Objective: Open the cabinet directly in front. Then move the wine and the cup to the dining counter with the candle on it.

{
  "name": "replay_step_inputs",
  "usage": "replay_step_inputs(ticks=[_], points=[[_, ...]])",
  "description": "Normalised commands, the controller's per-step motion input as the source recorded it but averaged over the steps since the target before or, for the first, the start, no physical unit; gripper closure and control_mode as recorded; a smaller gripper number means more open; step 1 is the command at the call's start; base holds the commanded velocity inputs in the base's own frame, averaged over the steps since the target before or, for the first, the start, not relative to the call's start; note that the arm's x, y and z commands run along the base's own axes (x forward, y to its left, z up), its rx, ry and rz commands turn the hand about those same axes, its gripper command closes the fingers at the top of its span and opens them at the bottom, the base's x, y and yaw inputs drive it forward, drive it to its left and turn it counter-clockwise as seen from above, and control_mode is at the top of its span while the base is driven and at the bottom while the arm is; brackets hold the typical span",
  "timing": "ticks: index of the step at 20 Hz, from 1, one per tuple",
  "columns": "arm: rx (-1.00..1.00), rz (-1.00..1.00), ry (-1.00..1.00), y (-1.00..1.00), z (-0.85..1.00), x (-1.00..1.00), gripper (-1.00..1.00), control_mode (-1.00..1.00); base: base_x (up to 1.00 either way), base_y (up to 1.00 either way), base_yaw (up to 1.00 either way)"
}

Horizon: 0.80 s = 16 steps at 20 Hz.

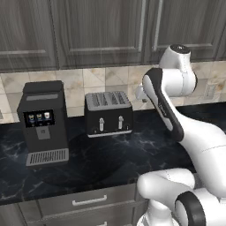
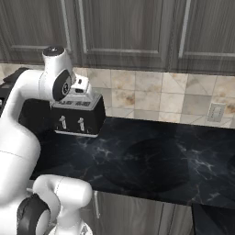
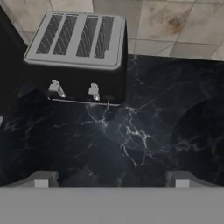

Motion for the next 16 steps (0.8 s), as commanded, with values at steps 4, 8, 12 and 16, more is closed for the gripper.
replay_step_inputs(ticks=[4,8,12,16], points=[[0.00,0.04,-0.33,0.00,0.54,-0.42,-1.00,-1.00,0.00,0.00,0.00],[0.00,0.06,-0.37,0.00,0.56,-0.50,-1.00,-1.00,0.00,0.00,0.00],[0.00,0.08,-0.39,0.01,0.39,-0.47,-1.00,-1.00,0.00,0.00,0.00],[0.00,0.07,-0.44,0.00,0.33,-0.52,-1.00,-1.00,0.00,0.00,0.00]])
